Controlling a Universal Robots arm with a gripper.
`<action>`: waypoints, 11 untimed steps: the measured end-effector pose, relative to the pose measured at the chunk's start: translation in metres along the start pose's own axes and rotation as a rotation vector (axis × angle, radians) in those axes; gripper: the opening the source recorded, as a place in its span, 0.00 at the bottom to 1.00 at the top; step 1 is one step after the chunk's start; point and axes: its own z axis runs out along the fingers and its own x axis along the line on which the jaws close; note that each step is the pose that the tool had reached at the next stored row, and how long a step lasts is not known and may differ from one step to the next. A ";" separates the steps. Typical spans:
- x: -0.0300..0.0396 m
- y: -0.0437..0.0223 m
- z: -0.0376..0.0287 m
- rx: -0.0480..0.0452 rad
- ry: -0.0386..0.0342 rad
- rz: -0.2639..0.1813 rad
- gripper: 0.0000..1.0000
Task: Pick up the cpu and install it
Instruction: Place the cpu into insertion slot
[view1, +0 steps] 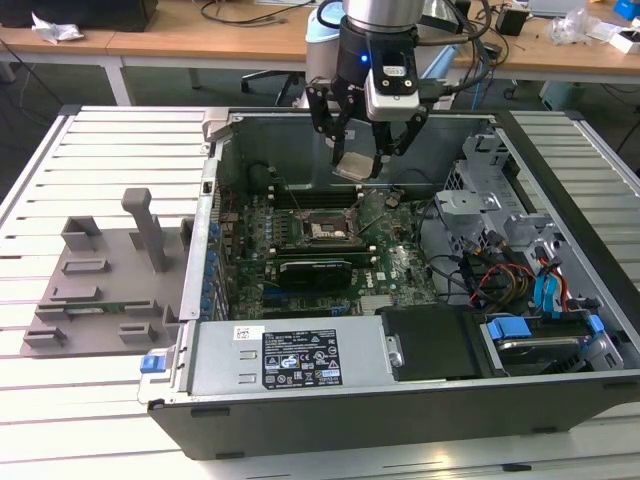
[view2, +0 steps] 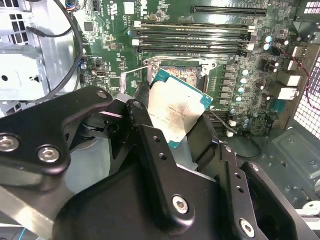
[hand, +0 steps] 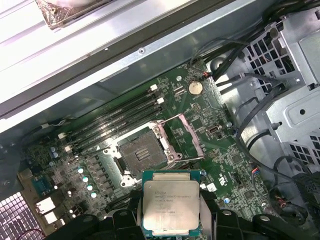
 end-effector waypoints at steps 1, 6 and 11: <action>0.0000 0.0000 0.0000 0.0000 0.0001 0.003 0.55; 0.0000 0.0000 0.0000 0.0002 0.0007 0.025 0.55; 0.0000 0.0000 0.0001 0.0003 0.0013 0.048 0.55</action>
